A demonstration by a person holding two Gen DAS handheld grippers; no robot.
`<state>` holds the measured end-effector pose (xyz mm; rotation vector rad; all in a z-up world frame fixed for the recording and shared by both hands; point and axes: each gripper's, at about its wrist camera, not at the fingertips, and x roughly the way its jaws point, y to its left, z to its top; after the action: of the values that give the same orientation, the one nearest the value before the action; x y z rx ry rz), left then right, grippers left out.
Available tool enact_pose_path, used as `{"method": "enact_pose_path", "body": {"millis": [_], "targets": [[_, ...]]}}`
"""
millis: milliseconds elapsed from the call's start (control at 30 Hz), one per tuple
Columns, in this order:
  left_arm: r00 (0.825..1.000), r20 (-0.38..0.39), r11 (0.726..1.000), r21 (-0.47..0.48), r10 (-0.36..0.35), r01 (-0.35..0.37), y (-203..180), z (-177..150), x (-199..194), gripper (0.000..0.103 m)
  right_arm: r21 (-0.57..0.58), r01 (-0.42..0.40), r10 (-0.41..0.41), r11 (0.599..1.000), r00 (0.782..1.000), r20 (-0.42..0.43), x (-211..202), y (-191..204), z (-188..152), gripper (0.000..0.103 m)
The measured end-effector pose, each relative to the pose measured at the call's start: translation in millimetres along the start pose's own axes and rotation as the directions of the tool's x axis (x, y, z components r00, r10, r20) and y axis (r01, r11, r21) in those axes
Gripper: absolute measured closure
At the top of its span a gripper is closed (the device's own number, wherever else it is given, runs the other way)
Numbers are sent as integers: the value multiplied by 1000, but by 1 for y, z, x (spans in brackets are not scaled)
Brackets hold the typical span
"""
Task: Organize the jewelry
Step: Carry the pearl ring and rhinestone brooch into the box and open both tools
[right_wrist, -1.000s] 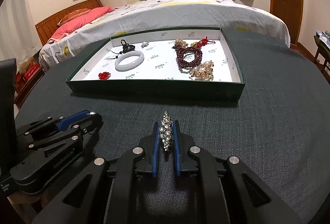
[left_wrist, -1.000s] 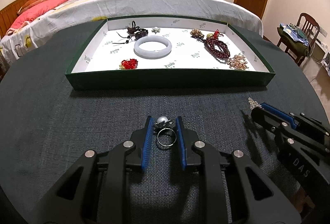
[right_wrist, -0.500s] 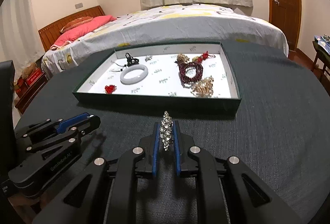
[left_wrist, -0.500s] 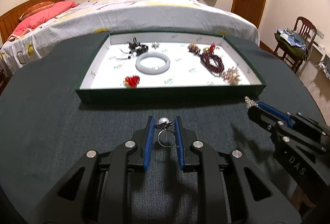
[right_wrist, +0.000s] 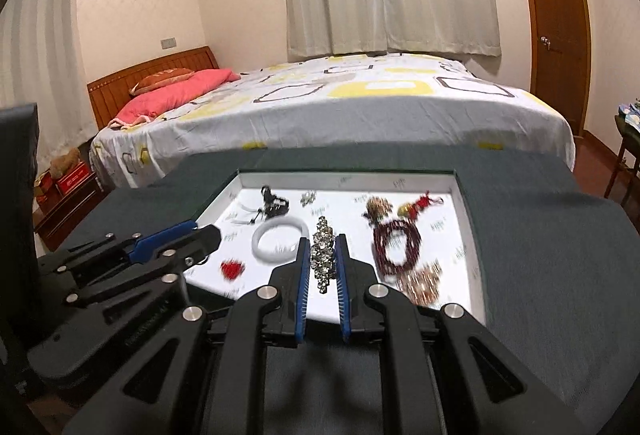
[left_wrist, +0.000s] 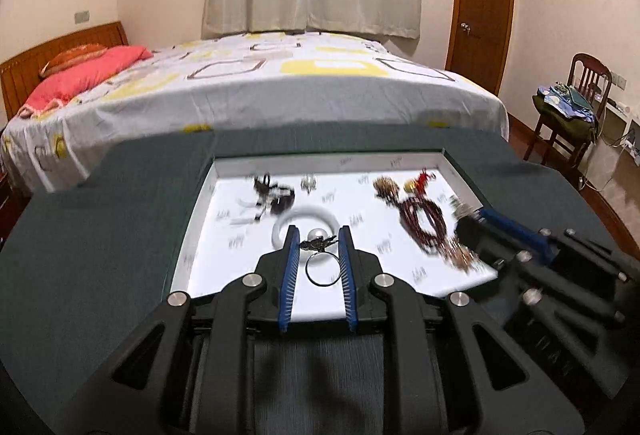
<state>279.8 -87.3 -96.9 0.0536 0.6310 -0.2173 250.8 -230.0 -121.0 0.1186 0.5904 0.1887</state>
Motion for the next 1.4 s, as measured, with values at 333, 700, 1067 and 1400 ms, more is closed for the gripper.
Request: {"method": "enact_pose_path", "body": {"millis": [333,700,1067,1400], "targets": [[994,-111,1000,-8,4,-5,11,-10,71,83,20,31,-28,999,988,-155,62,-10,-17,90],[980,-198,1000,-3,12,-13,14,-16,90,53,51,37,-22,998,963,-267,81,-18,-21,89],[986,-148,996,-32,79,-85,28,-15,65,22,89,65,-45,994,976,-214,59,-27,-22,58],[993,-58,993,-42,106,-108,25,-7,-14,14,47,96,-91,994,990,-108,-12,-13,-12,33]]}}
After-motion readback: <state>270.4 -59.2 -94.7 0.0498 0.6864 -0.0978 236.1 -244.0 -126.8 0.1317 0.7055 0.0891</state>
